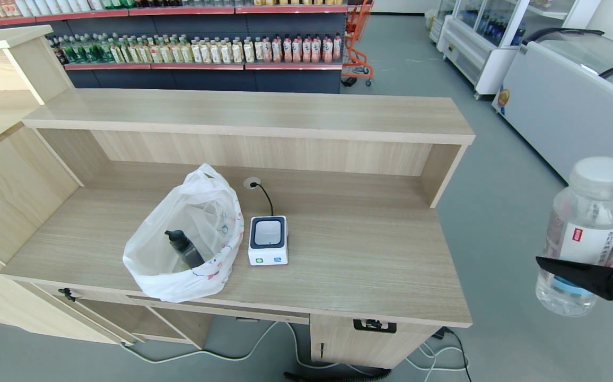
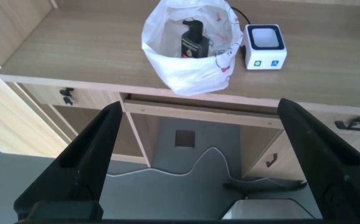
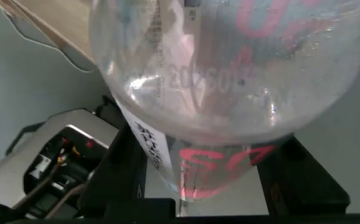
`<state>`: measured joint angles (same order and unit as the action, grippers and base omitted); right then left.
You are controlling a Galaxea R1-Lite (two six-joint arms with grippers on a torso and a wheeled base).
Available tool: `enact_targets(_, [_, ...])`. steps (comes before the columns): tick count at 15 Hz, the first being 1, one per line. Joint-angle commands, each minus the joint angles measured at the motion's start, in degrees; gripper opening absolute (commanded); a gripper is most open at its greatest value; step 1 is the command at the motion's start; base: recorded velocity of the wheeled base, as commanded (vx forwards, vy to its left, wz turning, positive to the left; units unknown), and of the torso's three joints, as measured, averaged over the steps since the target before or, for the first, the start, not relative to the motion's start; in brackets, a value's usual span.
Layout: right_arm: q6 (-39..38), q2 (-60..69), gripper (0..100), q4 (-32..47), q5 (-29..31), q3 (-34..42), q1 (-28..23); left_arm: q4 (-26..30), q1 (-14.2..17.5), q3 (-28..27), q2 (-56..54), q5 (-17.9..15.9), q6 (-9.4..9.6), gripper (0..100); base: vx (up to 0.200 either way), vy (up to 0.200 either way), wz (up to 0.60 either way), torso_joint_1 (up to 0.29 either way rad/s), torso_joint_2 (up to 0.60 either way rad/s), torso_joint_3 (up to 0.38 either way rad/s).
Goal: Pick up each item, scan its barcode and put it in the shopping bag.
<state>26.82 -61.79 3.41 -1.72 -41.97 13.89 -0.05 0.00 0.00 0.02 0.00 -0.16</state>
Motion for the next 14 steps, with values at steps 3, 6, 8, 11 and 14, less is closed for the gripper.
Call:
enact_targets(3, [3.50, -4.21, 0, -2.97, 4.09, 2.42, -0.35, -0.04, 0.00, 0.00, 0.06, 0.00, -0.02, 100, 0.000, 0.000, 0.00, 0.000, 0.00, 0.000])
enact_targets(6, [3.68, -5.88, 0, -8.51, 4.00, 2.69, -0.09, -0.04, 0.00, 0.00, 0.06, 0.00, -0.02, 100, 0.000, 0.000, 0.00, 0.000, 0.00, 0.000])
enact_targets(8, [6.05, -5.44, 0, -8.69, 3.92, 3.04, -0.17, -0.04, 0.00, 0.00, 0.06, 0.00, -0.02, 100, 0.000, 0.000, 0.00, 0.000, 0.00, 0.000])
enact_targets(11, [10.01, -5.18, 0, -11.32, 3.83, 5.85, -0.17, -0.04, 0.00, 0.00, 0.06, 0.00, -0.02, 100, 0.000, 0.000, 0.00, 0.000, 0.00, 0.000])
enact_targets(14, [11.68, -5.62, 0, -14.14, 3.92, 7.08, -0.17, 0.05, 0.00, 0.00, 0.06, 0.00, -0.02, 100, 0.000, 0.000, 0.00, 0.000, 0.00, 0.000])
